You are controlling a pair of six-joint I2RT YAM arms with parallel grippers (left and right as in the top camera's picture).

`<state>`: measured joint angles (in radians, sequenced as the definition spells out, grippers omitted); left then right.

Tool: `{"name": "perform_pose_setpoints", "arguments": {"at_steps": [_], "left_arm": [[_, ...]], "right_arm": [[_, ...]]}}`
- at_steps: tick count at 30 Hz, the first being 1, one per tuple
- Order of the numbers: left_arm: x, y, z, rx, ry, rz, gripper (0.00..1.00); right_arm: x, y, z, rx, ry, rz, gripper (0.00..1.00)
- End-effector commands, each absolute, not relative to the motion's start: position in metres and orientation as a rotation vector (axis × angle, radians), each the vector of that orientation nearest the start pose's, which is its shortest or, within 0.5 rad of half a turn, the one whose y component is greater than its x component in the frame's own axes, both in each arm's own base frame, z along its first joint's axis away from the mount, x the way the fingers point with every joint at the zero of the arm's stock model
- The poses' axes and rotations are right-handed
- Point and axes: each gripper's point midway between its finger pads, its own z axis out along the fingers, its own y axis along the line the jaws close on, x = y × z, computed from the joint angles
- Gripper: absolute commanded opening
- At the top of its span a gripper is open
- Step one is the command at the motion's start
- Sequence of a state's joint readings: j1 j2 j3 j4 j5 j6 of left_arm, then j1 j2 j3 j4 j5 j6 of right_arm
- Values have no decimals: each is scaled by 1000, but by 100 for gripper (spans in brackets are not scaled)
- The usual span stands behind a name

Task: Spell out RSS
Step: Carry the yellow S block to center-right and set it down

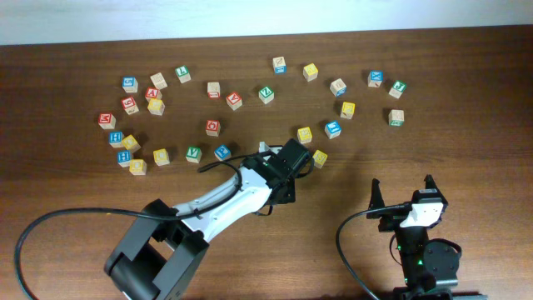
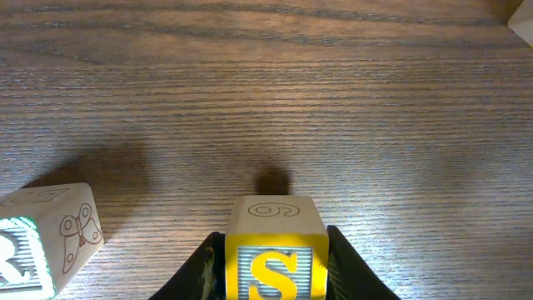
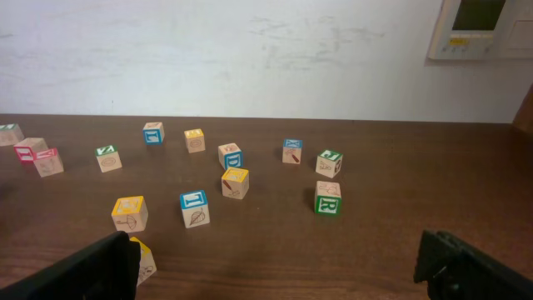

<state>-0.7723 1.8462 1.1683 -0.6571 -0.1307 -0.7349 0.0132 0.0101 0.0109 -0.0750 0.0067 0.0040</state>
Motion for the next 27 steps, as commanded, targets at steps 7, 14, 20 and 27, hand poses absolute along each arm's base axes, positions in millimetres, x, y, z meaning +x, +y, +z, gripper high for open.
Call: {"name": "perform_pose_setpoints", "arguments": {"at_steps": [7, 14, 20, 27], "left_arm": [[283, -247, 20, 20, 2890, -91, 29], [286, -244, 20, 10, 2872, -63, 25], [292, -240, 21, -33, 2851, -50, 27], [294, -242, 23, -34, 2842, -61, 38]], "right_arm": [[246, 0, 155, 10, 1651, 2, 99], [246, 0, 155, 10, 1651, 2, 98], [246, 0, 155, 10, 1651, 2, 98], [246, 0, 155, 10, 1651, 2, 98]]}}
